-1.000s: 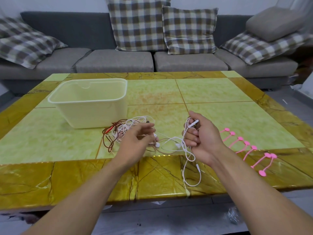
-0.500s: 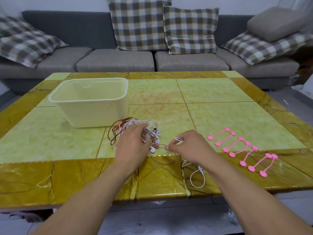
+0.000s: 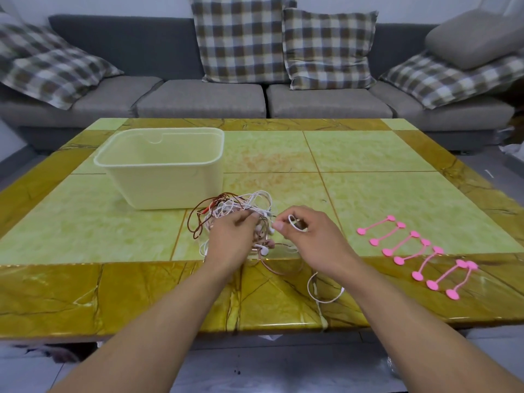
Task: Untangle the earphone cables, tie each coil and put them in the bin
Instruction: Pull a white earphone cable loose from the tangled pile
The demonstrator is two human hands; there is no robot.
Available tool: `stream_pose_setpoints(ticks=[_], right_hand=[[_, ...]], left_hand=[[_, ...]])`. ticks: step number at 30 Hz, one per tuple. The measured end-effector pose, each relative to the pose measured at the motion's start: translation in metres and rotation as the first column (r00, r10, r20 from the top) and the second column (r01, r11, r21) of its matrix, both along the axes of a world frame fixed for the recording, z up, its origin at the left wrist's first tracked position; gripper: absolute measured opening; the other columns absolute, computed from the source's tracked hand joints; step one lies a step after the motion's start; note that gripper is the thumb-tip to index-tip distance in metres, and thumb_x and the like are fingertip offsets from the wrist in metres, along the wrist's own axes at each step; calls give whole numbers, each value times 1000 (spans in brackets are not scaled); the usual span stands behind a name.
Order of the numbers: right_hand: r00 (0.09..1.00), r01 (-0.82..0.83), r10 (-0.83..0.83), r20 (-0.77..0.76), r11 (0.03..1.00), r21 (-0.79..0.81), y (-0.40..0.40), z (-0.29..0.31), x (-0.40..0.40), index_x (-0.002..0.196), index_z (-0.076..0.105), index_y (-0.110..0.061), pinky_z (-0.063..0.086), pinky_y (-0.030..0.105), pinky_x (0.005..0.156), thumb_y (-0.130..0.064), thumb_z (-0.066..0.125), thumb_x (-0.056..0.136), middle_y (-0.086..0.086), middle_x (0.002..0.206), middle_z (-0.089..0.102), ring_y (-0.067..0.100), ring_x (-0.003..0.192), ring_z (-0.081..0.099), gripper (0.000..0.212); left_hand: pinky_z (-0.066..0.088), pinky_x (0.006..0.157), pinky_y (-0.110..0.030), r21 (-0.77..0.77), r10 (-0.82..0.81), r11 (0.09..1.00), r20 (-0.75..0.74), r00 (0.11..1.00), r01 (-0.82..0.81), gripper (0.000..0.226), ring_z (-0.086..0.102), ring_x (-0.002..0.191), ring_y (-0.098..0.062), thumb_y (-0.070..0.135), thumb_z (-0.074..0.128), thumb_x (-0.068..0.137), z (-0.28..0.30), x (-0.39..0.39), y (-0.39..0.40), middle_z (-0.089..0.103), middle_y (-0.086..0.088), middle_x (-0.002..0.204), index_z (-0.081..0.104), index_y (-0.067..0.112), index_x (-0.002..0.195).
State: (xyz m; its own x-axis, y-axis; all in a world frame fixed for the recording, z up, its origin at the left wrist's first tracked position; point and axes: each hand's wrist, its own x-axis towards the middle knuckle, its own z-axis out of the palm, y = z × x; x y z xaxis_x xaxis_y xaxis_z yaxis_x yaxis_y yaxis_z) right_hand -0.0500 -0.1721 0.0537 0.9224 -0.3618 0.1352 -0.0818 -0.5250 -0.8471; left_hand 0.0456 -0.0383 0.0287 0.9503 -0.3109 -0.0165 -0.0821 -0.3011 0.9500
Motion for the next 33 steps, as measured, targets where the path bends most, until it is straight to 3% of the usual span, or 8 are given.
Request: stream_pose_setpoints(ticks=[2,5,12,15,18,22,28,33], right_hand=[[996,-72,71,-52,997,-12,0,-3,-1,82,70,-29,37,10,63,-26,68,96,-17,80,67,-8,68,56,15],[987,-111,103,-120,992,-58,0,-9,-2,79,69,-31,38,15,62,-28,69,95,-25,77,66,-4,69,57,17],[988,-69,49,-148,989,-131,-2,-11,-5,77,72,-27,38,16,58,-34,73,92,-20,71,66,-1,63,56,16],[986,55,-72,-148,992,-114,-6,-10,-4,81,72,-22,50,35,63,-35,69,92,-8,78,69,17,66,64,17],[976,133,-149,-160,986,-104,-9,-11,-3,80,70,-22,55,42,69,-35,67,92,-4,80,70,23,72,68,18],[959,189,-214,-185,972,-144,-12,-13,-2,76,67,-24,53,39,71,-39,67,92,-7,77,68,18,74,66,22],[936,96,-143,-322,983,-160,-8,-13,-2,76,68,-22,46,32,62,-44,71,89,-3,70,67,24,72,67,26],[934,116,-165,-318,979,-167,-8,-11,-2,74,69,-23,53,37,68,-43,71,88,-3,69,68,22,73,67,24]], left_hand=[[49,57,-14,-200,-8,979,-220,975,-37,17,67,67,-8,18,62,97,3,2,-1,75,0,79,76,10,94],[50,55,-21,-336,-38,938,-346,938,-86,21,66,72,-18,23,63,96,2,8,-2,73,-11,82,74,6,93],[55,54,-27,-425,-84,901,-367,927,-86,8,63,58,-14,13,66,96,2,8,1,70,-8,79,73,10,99],[59,56,-28,-503,-121,856,-412,903,-115,9,66,62,-18,11,63,99,9,6,1,70,-12,79,70,6,96],[59,55,-27,-564,-158,813,-452,878,-145,12,71,62,-18,11,63,98,14,4,2,70,-11,72,65,5,88],[63,69,-28,-582,-175,795,-490,854,-171,16,71,66,-18,15,70,93,12,6,1,69,-10,72,62,8,80],[59,56,-27,-592,-203,785,-528,825,-186,17,68,60,-16,12,63,98,13,5,-3,67,-10,73,60,8,82],[60,63,-24,-593,-195,782,-524,829,-190,10,69,64,-15,12,64,97,11,8,-4,69,-10,82,62,7,88]])
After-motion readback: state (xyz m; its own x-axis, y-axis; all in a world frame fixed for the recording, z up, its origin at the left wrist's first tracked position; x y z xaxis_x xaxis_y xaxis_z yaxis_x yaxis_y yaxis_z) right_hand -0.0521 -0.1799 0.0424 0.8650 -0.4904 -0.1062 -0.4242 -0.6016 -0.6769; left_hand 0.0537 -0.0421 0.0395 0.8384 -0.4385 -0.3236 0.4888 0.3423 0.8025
